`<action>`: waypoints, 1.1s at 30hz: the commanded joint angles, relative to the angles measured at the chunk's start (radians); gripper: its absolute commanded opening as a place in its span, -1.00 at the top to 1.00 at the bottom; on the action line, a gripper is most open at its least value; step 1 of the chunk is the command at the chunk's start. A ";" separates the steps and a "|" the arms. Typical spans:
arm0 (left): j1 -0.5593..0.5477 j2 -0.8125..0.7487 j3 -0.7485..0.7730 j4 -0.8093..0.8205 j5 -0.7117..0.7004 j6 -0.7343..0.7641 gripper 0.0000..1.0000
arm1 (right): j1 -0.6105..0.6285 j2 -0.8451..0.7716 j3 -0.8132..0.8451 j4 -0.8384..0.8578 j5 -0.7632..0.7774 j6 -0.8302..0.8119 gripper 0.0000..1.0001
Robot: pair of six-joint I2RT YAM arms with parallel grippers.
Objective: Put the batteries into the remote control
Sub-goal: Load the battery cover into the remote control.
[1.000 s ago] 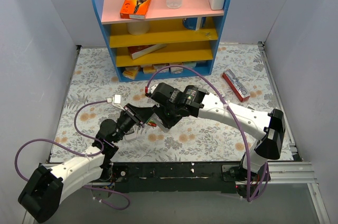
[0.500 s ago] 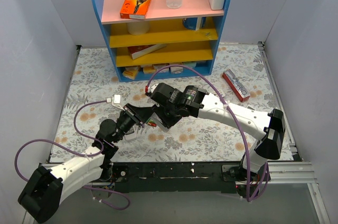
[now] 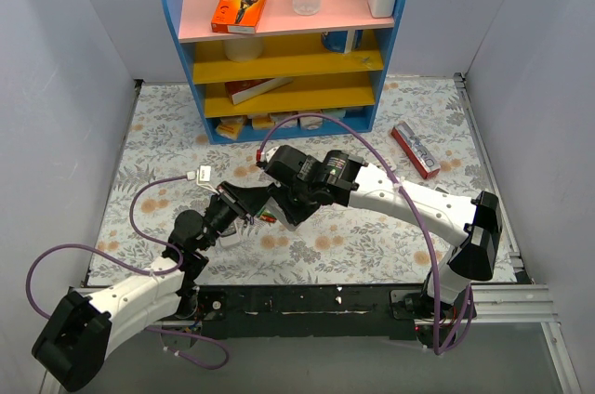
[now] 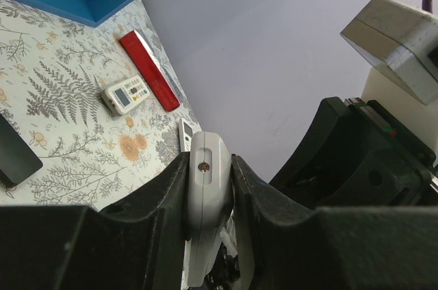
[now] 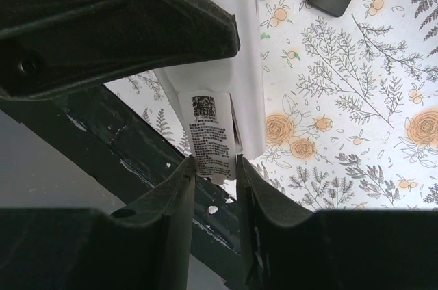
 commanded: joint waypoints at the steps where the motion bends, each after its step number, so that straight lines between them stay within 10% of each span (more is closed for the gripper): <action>1: -0.012 0.008 -0.002 0.052 0.047 -0.009 1.00 | -0.014 -0.017 0.006 0.085 0.014 0.027 0.97; 33: -0.015 0.034 -0.039 0.100 -0.011 -0.217 1.00 | -0.023 0.023 0.048 0.063 0.034 -0.050 0.66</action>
